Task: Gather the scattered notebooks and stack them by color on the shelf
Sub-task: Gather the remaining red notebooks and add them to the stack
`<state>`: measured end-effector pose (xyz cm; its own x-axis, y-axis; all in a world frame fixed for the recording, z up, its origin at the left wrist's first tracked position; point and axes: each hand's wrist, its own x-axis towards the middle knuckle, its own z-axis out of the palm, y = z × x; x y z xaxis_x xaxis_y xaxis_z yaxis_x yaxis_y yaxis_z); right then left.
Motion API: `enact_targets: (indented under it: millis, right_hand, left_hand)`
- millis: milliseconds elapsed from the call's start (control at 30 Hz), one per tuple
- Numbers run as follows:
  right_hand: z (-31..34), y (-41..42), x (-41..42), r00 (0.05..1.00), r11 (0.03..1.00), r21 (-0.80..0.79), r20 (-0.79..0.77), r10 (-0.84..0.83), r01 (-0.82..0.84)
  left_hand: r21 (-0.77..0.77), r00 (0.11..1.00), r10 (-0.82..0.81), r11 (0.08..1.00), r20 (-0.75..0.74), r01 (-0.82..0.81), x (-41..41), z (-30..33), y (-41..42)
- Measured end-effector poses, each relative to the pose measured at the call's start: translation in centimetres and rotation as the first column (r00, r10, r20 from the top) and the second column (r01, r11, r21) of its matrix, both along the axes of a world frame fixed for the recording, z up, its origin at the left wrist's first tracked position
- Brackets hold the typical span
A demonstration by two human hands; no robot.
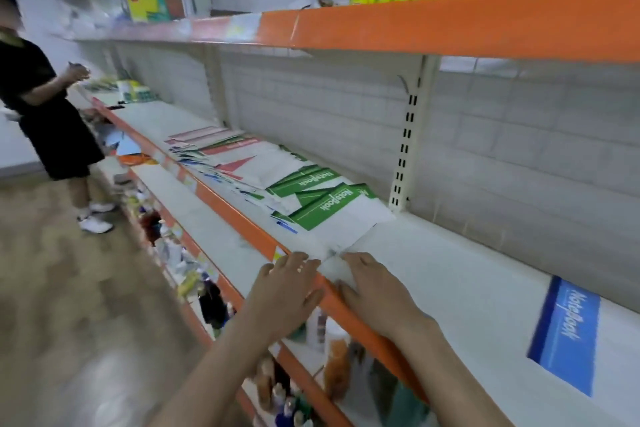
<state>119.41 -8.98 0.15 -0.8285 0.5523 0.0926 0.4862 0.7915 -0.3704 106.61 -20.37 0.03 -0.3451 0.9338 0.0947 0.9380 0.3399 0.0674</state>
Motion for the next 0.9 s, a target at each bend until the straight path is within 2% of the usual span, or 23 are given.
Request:
enact_targets:
  millis: [467, 900]
  right_hand:
    - [-0.5, -2.1, -13.4, 0.984, 0.983, 0.037, 0.003, 0.179, -0.179]
    - [0.4, 1.3, -28.0, 0.988, 0.985, 0.109, -0.067, 0.139, -0.131]
  left_hand:
    - [0.012, 0.983, 0.18, 0.983, 0.024, -0.181, -10.2, -0.8, -3.7]
    - [0.027, 0.978, 0.207, 0.978, 0.001, -0.206, -26.2, 1.1, 0.4]
